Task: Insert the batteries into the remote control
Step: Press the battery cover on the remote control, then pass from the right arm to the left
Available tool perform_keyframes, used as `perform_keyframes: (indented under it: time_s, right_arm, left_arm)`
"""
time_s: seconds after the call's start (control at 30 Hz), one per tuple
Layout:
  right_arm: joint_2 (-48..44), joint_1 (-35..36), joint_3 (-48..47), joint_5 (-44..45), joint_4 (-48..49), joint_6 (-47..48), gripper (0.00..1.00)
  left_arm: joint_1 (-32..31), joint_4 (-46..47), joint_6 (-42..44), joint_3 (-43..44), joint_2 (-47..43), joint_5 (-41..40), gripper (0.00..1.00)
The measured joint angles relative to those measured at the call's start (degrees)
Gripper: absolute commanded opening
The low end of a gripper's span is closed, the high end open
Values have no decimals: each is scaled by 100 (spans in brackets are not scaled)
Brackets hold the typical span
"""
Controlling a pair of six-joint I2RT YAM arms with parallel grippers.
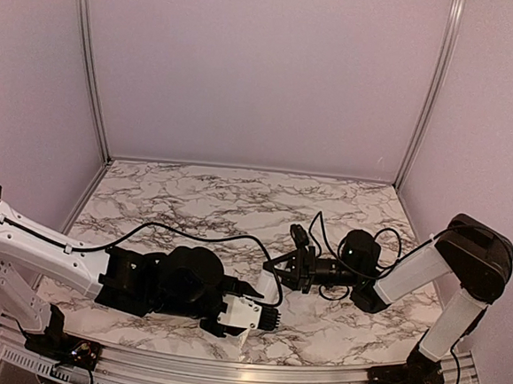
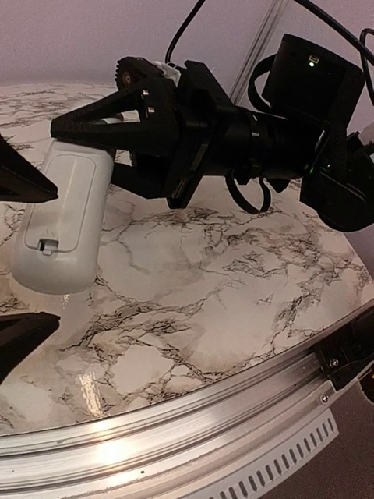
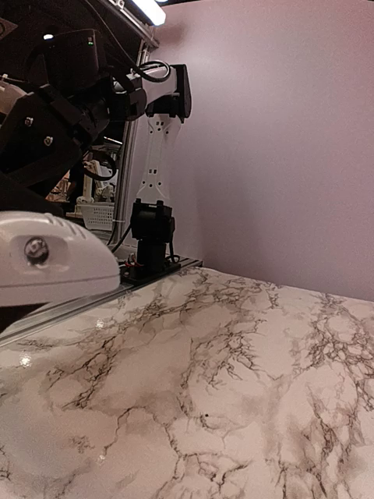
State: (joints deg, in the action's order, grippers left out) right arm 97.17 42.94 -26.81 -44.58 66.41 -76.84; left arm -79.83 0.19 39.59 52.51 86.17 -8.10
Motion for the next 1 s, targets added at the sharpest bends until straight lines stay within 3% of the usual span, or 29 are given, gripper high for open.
perform_keyframes:
  time_s: [0.17, 0.23, 0.3, 0.37, 0.67, 0.83, 1.0]
  right_arm:
    - [0, -2, 0, 11, -168, 302, 0]
    - [0, -2, 0, 15, -219, 404, 0]
    - [-15, -2, 0, 37, -280, 514, 0]
    - [-81, -4, 0, 103, -411, 658, 0]
    - [-1088, -111, -697, 833, -2361, 2017, 0]
    - [-1541, -118, -1137, 1405, -3156, 2608, 0]
    - [-1596, -118, -1163, 1657, -3449, 2734, 0]
  left_arm:
    - [0, 221, -245, -94, -391, -138, 65]
    - [15, 350, -483, -177, -525, -280, 74]
    - [68, 455, -833, -249, -603, -470, 91]
    - [203, 498, -1425, -278, -649, -688, 98]
    - [1097, 214, -4059, 310, -468, -387, 99]
    - [1054, 208, -4712, 584, -55, -129, 99]
    - [1040, 28, -5110, 815, 409, -293, 89]
